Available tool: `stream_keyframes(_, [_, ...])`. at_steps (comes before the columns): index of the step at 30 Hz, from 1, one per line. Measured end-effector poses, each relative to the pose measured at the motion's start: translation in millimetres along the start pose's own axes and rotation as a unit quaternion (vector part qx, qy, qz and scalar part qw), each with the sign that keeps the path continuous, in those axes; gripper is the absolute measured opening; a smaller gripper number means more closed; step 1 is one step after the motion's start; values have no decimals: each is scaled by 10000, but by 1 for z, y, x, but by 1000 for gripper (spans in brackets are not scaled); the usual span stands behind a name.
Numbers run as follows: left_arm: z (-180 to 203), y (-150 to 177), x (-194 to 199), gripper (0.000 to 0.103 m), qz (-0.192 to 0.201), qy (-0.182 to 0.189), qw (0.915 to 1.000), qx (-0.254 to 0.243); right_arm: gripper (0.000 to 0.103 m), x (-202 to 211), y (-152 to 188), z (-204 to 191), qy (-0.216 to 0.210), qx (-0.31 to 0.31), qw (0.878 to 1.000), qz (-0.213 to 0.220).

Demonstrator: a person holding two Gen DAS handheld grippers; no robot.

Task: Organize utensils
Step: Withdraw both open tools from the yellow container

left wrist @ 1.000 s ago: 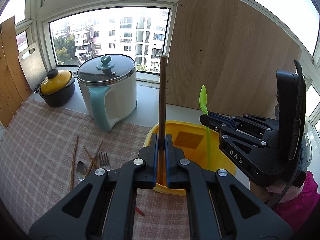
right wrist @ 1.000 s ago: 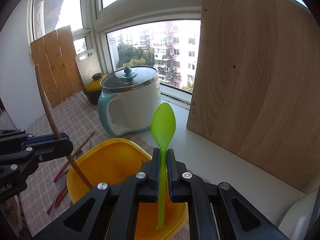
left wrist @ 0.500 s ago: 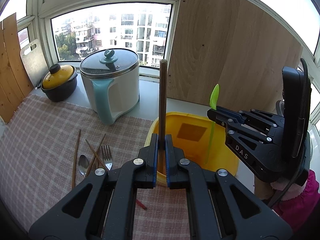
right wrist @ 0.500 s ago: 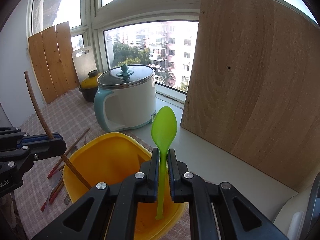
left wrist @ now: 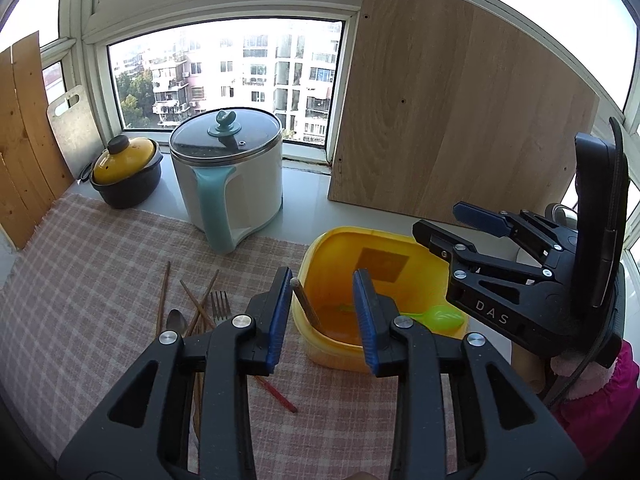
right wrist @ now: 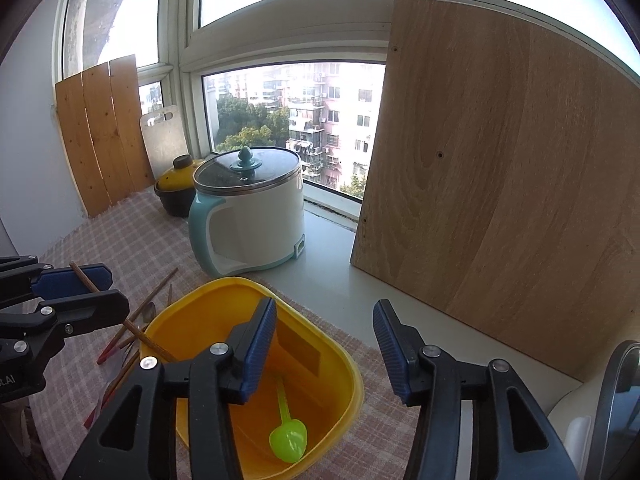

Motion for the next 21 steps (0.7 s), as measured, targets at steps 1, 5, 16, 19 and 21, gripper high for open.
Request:
stream_keyframes(1, [0,0,2,31,14,-3,10000,-7,56,2,0,0,5,-14,10000,16])
stream_keyframes(5, [-3,1,12,31,71,-5,10000,-34,57,9,0,-2,32,-30,10000,56])
stream_keyframes(16, [-24,5,50,31,275,77,9996,-49,62,41,2,-18,140,-146,9997,121])
stream_keyframes(19, [-38,9,57,31,274,77,9996,-68,64,49,4,-27,203,-145,9996,116])
stream_keyframes(21, [-48,13,62,31,258,65,9996,-92,66,54,5,-33,215,-158,9996,98])
Point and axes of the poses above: each gripper's, at about its wrist camera, not at the fingertips, and x roughly against the way its jaws point, z to its right, y to its underside, the point moved 1 cm from there along -x, roughly the way its jaws point, and after that the axes turned 3 degrees about y, right-handed, at the moved point
